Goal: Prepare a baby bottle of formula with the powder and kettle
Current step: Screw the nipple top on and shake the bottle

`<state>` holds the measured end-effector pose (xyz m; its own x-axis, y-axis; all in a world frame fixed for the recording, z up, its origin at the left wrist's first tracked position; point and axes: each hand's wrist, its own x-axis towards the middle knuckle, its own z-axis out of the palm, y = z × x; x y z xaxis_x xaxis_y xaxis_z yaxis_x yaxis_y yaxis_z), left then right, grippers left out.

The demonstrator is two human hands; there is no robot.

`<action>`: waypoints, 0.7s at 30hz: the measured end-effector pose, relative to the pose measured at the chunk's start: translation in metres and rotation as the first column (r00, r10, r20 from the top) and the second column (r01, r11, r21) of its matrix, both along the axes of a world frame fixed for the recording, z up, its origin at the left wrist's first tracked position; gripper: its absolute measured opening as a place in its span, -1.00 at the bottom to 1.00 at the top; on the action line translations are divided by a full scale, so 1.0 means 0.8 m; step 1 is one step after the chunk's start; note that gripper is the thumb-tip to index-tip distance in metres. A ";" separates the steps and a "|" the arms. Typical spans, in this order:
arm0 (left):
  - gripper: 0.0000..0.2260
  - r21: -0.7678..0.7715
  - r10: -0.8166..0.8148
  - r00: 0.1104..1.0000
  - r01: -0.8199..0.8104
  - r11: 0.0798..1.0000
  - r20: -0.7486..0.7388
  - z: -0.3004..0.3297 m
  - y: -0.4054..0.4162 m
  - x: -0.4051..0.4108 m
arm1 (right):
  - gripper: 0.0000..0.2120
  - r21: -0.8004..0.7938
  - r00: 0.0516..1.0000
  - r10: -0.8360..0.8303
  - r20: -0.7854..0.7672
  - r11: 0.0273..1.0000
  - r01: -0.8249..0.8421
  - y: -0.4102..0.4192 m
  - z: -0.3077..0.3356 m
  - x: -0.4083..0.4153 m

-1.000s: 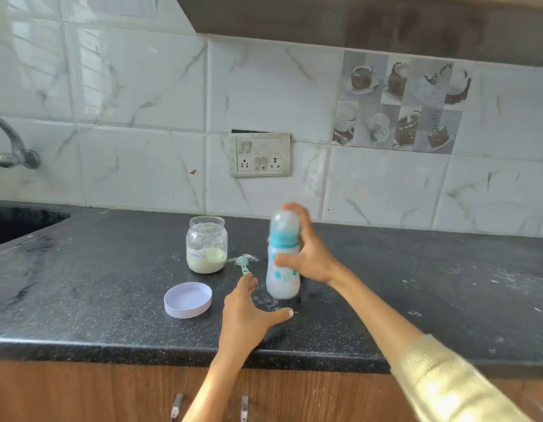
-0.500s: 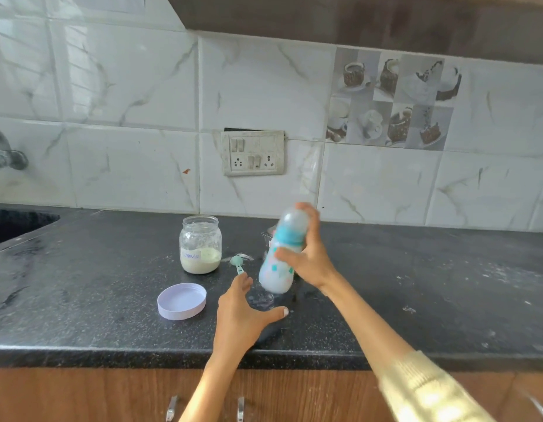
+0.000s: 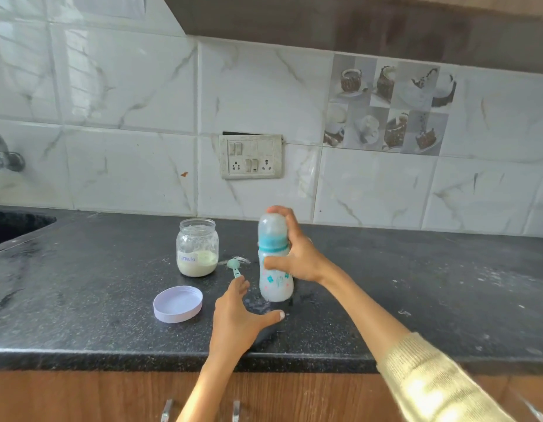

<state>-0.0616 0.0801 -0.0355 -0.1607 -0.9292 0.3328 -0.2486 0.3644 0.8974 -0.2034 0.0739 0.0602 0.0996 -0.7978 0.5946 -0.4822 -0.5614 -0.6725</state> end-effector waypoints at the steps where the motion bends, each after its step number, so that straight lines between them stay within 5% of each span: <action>1: -0.05 0.004 0.002 1.000 -0.002 1.000 -0.001 0.000 0.000 0.000 | -0.28 -0.016 1.000 -0.011 0.016 1.000 0.011 -0.001 -0.002 0.002; 4: -0.05 0.004 0.003 1.000 -0.003 1.000 -0.002 0.001 0.000 0.000 | -0.30 -0.065 0.977 -0.064 0.203 0.995 0.079 -0.002 -0.003 -0.001; 6: -0.06 0.010 0.001 1.000 -0.001 1.000 -0.002 0.000 0.000 0.000 | -0.28 0.004 0.999 -0.011 0.041 1.000 0.011 -0.001 -0.004 0.001; 9: -0.05 0.015 -0.002 1.000 0.003 1.000 -0.005 0.000 -0.002 0.001 | -0.30 -0.047 0.979 -0.065 0.194 0.996 0.075 -0.001 -0.002 -0.002; 12: -0.06 0.012 0.001 1.000 -0.001 1.000 -0.004 0.000 -0.001 0.000 | -0.29 0.032 1.000 0.003 0.023 0.999 -0.004 -0.004 0.002 0.001; 15: -0.06 0.012 0.006 1.000 -0.006 1.000 -0.002 0.000 -0.003 0.000 | -0.31 -0.035 0.987 -0.048 0.156 0.998 0.054 -0.002 0.006 0.002; 18: -0.06 0.013 0.003 1.000 -0.003 1.000 0.001 -0.002 -0.002 0.000 | -0.30 0.070 0.999 0.016 -0.033 0.997 -0.014 0.002 -0.001 0.004; 21: -0.05 0.010 -0.005 1.000 0.005 1.000 -0.001 -0.001 -0.003 0.001 | -0.28 0.041 0.997 -0.022 0.072 0.999 0.019 0.001 -0.013 -0.001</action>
<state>-0.0608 0.0774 -0.0365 -0.1646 -0.9317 0.3238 -0.2459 0.3567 0.9013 -0.2044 0.0748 0.0497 0.0405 -0.8229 0.5668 -0.4422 -0.5235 -0.7283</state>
